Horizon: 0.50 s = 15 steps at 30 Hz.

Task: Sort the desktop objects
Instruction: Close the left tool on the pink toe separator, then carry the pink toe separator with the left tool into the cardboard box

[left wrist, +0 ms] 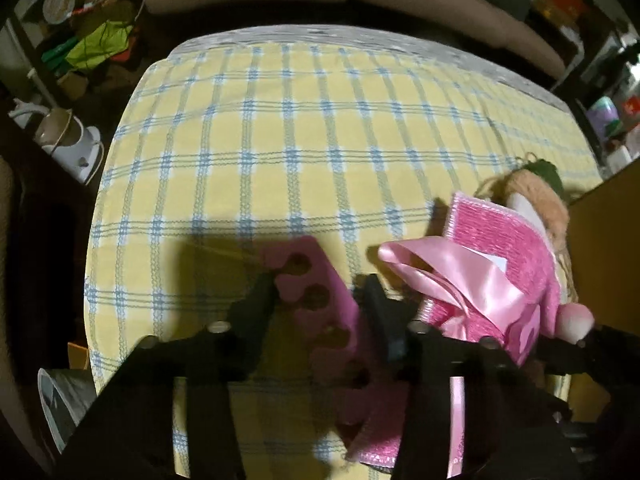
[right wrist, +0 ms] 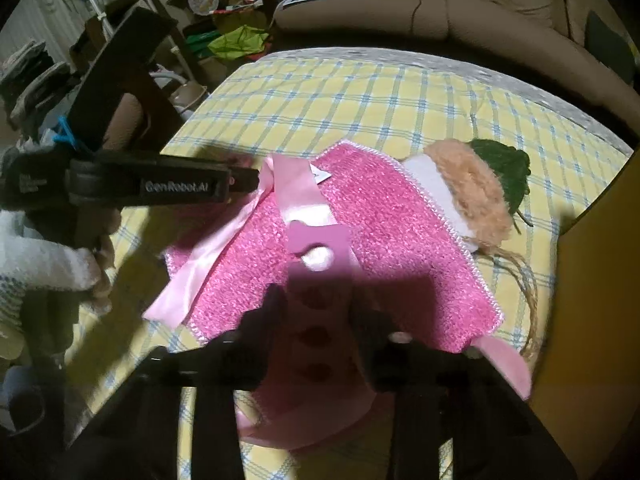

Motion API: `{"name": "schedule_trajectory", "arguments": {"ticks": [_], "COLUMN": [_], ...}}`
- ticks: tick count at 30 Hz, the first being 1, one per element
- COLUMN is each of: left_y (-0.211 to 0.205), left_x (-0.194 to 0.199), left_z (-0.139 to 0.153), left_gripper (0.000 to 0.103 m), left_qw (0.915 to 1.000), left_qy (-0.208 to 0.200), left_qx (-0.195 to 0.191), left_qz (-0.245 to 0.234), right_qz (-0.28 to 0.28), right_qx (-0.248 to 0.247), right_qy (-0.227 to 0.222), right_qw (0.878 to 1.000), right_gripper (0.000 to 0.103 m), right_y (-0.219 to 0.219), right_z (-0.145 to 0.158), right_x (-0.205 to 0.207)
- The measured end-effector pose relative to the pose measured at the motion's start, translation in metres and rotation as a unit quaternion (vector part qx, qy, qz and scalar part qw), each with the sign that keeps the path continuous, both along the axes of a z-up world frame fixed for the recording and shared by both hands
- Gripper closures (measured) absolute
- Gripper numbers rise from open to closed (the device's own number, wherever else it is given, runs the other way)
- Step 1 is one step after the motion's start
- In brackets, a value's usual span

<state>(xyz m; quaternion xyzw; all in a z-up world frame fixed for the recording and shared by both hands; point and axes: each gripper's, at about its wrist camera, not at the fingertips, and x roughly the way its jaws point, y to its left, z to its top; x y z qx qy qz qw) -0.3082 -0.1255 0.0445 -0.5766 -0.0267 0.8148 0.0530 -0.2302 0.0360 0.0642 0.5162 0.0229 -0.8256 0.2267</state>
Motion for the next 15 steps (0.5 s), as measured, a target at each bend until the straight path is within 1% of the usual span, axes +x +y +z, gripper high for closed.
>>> {"name": "schedule_trajectory", "arguments": {"ticks": [2,5,9,12,15], "left_y": [-0.002,-0.009,-0.019,-0.024,-0.022], "left_x": [0.004,0.013,0.028,0.044,0.058], "left_z": [0.006,0.016,0.037,0.059,0.079], "left_gripper": [0.07,0.07,0.07,0.07,0.07], "left_qw": [0.9999,0.9996,0.9988,0.9978,0.9966], "left_qy": [0.01,0.018,0.033,0.045,0.057], "left_qx": [0.01,0.022,0.034,0.046,0.055], "left_qz": [-0.004,-0.007,-0.011,-0.017,-0.026], "right_qz": [0.0,-0.001,-0.005,-0.005,-0.005], "right_qx": [-0.002,0.0,-0.007,-0.013,-0.025], "right_qy": [0.0,0.0,0.006,0.013,0.021], "right_qw": [1.0,1.0,1.0,1.0,0.999], "right_gripper": [0.072,0.072,0.072,0.072,0.072], "right_y": [0.001,0.003,0.006,0.006,0.006], "right_z": [0.002,0.006,0.017,0.031,0.05], "right_x": [0.001,0.005,0.01,0.018,0.03]}}
